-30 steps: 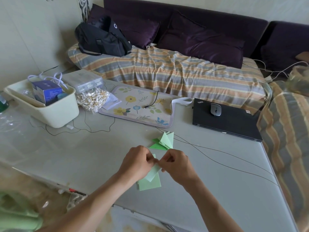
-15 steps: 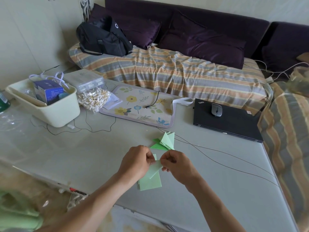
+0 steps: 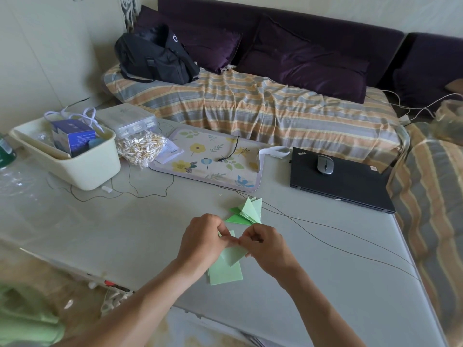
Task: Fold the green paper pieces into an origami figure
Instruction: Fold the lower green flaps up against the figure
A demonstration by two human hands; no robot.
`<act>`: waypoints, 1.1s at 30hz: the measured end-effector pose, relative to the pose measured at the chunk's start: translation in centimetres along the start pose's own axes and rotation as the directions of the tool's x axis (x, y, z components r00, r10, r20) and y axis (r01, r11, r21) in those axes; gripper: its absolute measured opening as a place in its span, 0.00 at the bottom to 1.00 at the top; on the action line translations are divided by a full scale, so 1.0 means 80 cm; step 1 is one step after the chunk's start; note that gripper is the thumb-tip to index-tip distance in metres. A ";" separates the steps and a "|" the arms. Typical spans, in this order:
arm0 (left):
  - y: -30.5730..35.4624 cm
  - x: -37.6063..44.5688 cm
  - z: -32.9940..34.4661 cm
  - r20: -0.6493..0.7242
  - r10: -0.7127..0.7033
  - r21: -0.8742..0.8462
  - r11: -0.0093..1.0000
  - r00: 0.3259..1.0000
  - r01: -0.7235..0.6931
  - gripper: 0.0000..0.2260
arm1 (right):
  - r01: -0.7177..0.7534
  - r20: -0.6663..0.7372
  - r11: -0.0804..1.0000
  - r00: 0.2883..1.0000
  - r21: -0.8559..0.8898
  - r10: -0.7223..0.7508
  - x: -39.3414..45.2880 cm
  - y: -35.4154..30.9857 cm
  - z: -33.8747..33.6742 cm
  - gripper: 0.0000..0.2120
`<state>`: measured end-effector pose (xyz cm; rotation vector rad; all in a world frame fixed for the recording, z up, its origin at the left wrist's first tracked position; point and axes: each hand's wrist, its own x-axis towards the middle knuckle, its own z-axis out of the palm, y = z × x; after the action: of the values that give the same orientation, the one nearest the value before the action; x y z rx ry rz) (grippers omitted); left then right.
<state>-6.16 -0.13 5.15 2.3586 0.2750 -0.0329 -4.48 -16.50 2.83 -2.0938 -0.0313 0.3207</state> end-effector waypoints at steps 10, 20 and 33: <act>-0.001 -0.003 -0.005 0.035 0.030 0.050 0.998 0.999 -0.031 0.14 | 0.075 0.049 0.996 0.996 -0.045 -0.072 -0.002 0.002 0.000 0.06; -0.005 0.003 0.001 -0.010 0.037 -0.022 0.999 0.999 -0.037 0.05 | 0.081 -0.064 0.996 0.994 -0.042 -0.084 0.005 0.007 0.001 0.06; 0.001 -0.006 -0.002 -0.110 -0.028 -0.037 0.999 0.994 0.024 0.09 | 0.105 -0.022 0.994 0.994 -0.018 -0.105 0.002 0.006 -0.002 0.05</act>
<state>-6.60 -0.19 5.39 2.3246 0.3569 0.0892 -4.32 -16.84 2.48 -2.1038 -0.1304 0.2331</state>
